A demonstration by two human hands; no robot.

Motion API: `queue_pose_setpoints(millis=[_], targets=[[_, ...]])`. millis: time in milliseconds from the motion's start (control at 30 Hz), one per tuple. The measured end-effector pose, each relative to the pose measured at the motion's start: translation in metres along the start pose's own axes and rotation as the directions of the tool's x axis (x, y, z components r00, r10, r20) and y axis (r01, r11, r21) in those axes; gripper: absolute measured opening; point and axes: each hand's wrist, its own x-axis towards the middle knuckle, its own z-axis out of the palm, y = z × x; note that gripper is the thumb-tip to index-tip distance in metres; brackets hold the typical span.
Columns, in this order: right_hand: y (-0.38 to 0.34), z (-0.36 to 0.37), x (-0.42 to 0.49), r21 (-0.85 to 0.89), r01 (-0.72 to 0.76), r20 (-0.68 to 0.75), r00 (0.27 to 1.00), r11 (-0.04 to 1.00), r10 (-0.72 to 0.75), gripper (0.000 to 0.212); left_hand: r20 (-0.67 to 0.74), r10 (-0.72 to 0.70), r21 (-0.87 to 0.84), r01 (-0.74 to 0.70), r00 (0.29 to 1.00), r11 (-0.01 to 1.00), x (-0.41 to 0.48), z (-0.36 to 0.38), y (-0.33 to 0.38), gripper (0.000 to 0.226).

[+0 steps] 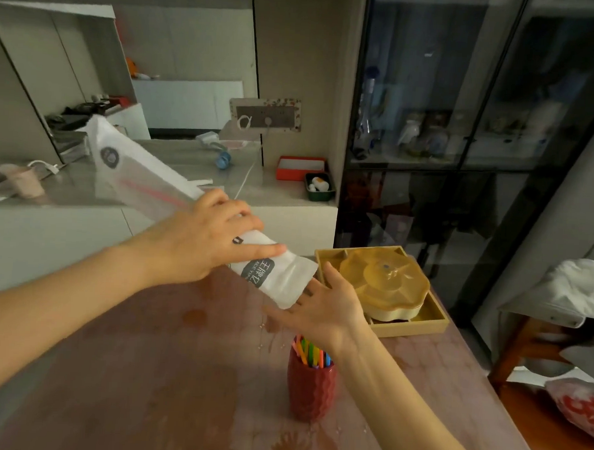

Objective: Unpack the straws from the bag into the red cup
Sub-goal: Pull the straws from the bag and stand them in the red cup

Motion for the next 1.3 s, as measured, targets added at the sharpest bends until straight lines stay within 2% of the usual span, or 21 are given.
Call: queue_pose_setpoints(millis=[100, 200, 333, 433, 533, 600, 667, 733, 800, 867, 933, 1033, 1133, 1233, 1300], targets=[[0.007, 0.003, 0.005, 0.199, -0.156, 0.166, 0.978, 0.967, 0.124, 0.068, 0.038, 0.201, 0.108, -0.204, 0.979, 0.973, 0.019, -0.024, -0.010, 0.088], [0.015, 0.002, 0.005, 0.210, -0.195, 0.267, 0.954, 0.958, 0.135, 0.067, 0.132, 0.331, 0.185, -0.351, 0.934, 0.918, 0.034, -0.040, -0.016, 0.081], [0.024, -0.002, 0.010, 0.249, -0.194, 0.274, 0.954, 0.949, 0.123, 0.053, 0.306, 0.338, 0.186, -0.404, 0.890, 0.896, 0.045, -0.049, -0.021, 0.087], [0.025, 0.000, 0.010, 0.260, -0.193, 0.271, 0.955, 0.946, 0.120, 0.052, 0.313, 0.297, 0.237, -0.377, 0.902, 0.895, 0.047, -0.053, -0.022, 0.093], [0.023, 0.005, 0.005, 0.230, -0.205, 0.302, 0.944, 0.951, 0.130, 0.046, 0.359, 0.255, 0.215, -0.345, 0.898, 0.914, 0.041, -0.046, -0.017, 0.092], [0.024, 0.006, 0.004, 0.205, -0.185, 0.287, 0.950, 0.961, 0.122, 0.045, 0.405, 0.196, 0.185, -0.290, 0.893, 0.939, 0.033, -0.036, -0.012, 0.089], [0.026, 0.005, 0.002, 0.146, -0.132, 0.263, 0.961, 0.980, 0.090, 0.048, 0.406, 0.090, 0.171, -0.173, 0.909, 0.970, 0.025, -0.029, -0.012, 0.095], [0.027, 0.003, 0.001, 0.072, -0.049, 0.226, 0.974, 0.996, 0.032, 0.047, 0.394, -0.087, 0.099, 0.052, 0.915, 0.994, 0.016, -0.024, -0.015, 0.106], [0.025, 0.000, 0.002, 0.002, 0.021, 0.192, 0.981, 1.000, -0.021, 0.046, 0.429, -0.215, -0.033, 0.253, 0.878, 0.967, 0.007, -0.022, -0.016, 0.114], [0.024, -0.001, 0.003, -0.042, 0.046, 0.184, 0.982, 0.998, -0.037, 0.047, 0.482, -0.254, -0.117, 0.349, 0.839, 0.930, -0.002, -0.018, -0.017, 0.113], [0.022, -0.001, 0.002, -0.043, 0.027, 0.191, 0.981, 0.999, -0.019, 0.052, 0.477, -0.264, -0.136, 0.368, 0.838, 0.920, -0.010, -0.017, -0.018, 0.110], [0.020, -0.002, -0.001, -0.028, -0.020, 0.195, 0.980, 0.999, 0.025, 0.055, 0.356, -0.222, -0.082, 0.267, 0.908, 0.960, -0.016, -0.020, -0.019, 0.104], [0.020, -0.002, -0.002, -0.006, -0.053, 0.194, 0.980, 0.999, 0.053, 0.055, 0.148, -0.034, -0.013, 0.036, 0.988, 0.999, -0.019, -0.021, -0.019, 0.102], [0.021, 0.000, 0.001, 0.014, -0.069, 0.172, 0.983, 0.998, 0.066, 0.055, 0.066, 0.134, 0.062, -0.138, 0.989, 0.989, -0.019, -0.023, -0.019, 0.102], [0.023, 0.000, 0.003, 0.033, -0.081, 0.137, 0.988, 0.996, 0.076, 0.054, 0.041, 0.197, 0.135, -0.201, 0.979, 0.970, -0.017, -0.026, -0.019, 0.099]])
